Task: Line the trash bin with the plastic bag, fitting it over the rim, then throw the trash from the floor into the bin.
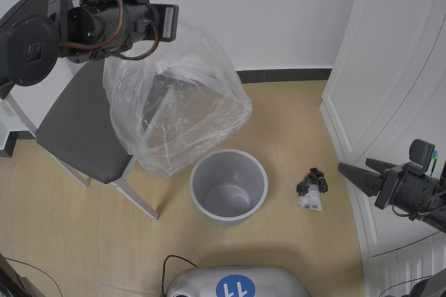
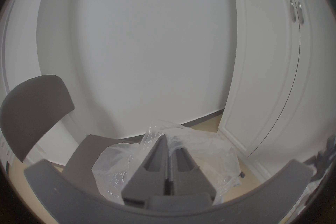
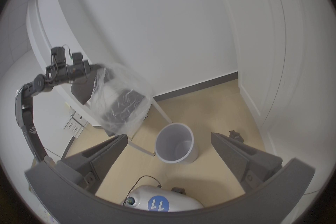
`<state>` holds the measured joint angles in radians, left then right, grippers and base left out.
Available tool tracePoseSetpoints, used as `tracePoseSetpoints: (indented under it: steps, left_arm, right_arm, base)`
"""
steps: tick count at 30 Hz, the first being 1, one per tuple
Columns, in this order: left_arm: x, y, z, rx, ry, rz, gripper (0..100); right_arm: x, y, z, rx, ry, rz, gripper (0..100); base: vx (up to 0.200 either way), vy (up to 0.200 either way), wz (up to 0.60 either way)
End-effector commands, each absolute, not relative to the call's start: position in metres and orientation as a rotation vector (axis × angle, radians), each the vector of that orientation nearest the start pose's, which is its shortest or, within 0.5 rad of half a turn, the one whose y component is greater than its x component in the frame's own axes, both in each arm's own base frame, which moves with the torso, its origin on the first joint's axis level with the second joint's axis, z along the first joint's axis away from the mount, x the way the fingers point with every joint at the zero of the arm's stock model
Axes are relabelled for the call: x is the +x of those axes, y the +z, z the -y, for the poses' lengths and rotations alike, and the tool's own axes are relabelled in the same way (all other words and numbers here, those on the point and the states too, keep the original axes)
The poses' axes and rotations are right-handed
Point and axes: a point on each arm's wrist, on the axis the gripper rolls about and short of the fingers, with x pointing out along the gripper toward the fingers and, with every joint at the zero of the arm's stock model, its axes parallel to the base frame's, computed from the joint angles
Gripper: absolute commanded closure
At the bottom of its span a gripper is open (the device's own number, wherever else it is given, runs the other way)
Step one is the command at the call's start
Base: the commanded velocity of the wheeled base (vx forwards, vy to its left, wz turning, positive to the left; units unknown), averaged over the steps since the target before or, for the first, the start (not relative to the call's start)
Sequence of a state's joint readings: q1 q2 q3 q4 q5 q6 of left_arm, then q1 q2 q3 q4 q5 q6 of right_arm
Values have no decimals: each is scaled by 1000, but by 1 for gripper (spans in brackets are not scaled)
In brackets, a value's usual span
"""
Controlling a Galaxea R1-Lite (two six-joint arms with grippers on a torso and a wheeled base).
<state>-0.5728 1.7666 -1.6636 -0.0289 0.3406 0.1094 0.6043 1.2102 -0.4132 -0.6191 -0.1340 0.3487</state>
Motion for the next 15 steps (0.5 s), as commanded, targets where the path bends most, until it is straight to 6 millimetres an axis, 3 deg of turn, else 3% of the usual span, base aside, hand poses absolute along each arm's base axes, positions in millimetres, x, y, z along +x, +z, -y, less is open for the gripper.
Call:
tracePoseSetpoints:
  steps: [1, 8, 15]
  left_arm:
    - [295, 347, 201, 98, -278, -35, 100]
    - [295, 355, 223, 48, -327, 3, 100]
    - [279, 368, 242, -37, -393, 39, 100]
  right_arm:
    - [144, 177, -106, 251, 464, -317, 0]
    - [140, 170, -124, 309, 508, -384, 0]
    - [161, 148, -145, 362, 486, -408, 0]
  base:
    - [0, 0, 0]
    - [0, 0, 0]
    - [0, 0, 0]
